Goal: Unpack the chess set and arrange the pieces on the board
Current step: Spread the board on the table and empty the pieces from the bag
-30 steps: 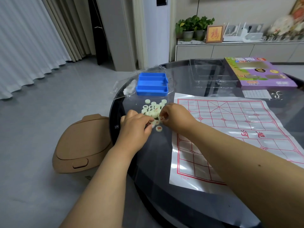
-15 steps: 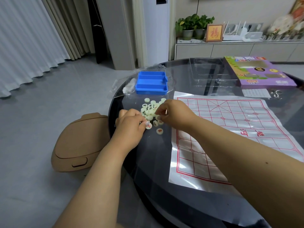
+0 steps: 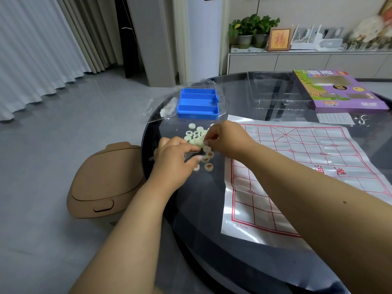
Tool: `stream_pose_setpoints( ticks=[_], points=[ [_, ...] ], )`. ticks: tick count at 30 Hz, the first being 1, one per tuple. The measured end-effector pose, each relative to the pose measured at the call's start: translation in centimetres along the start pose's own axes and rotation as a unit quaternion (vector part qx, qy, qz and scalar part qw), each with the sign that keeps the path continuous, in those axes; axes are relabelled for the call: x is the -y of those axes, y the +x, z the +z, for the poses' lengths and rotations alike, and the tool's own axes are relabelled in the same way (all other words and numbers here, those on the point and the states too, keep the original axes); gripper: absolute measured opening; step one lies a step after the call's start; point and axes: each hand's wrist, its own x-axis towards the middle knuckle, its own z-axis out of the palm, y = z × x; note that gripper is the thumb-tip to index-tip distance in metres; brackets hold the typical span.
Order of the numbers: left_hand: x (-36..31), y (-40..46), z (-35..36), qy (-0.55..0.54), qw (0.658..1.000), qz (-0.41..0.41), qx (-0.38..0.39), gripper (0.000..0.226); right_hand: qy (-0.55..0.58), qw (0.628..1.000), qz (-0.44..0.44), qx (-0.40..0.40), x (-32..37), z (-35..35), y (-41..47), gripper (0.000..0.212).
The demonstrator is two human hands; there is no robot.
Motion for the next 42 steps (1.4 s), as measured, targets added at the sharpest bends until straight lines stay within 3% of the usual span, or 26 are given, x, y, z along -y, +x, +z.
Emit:
stream_pose_setpoints(
  ticks=[4, 14, 22, 30, 35, 38, 42],
  points=[
    [-1.1, 0.1, 0.7, 0.033, 0.999, -0.01, 0.035, 0.018, -0.009, 0.999, 0.033, 0.013, -0.5, 0.0, -0.1, 0.015],
    [-0.8, 0.6, 0.0, 0.107, 0.993, -0.043, 0.038, 0.021, -0.048, 0.994, 0.102, 0.0, 1.0, 1.9, 0.7, 0.026],
    [0.0, 0.8, -0.6, 0.117, 0.991, -0.066, -0.005, 0.019, -0.086, 0.991, 0.086, 0.047, 1.6, 1.5, 0.7, 0.02],
    [-0.1, 1.5, 0.8, 0.113, 0.991, -0.074, 0.008, 0.024, -0.019, 0.994, 0.082, 0.064, 0.7, 0.7, 0.1, 0.027],
    [-0.3, 2.0, 0.9, 0.118, 0.99, -0.08, 0.016, 0.021, -0.06, 0.994, 0.08, 0.039, 0.0, 1.0, 0.4, 0.021],
    [-0.4, 2.1, 0.9, 0.118, 0.99, -0.077, 0.014, 0.019, -0.044, 0.997, 0.062, -0.018, -0.3, 0.8, 0.5, 0.018],
    [-0.4, 2.0, 1.1, 0.146, 0.988, -0.049, 0.016, 0.026, -0.027, 0.999, 0.024, -0.023, -0.1, 0.7, 0.9, 0.029]
  ],
)
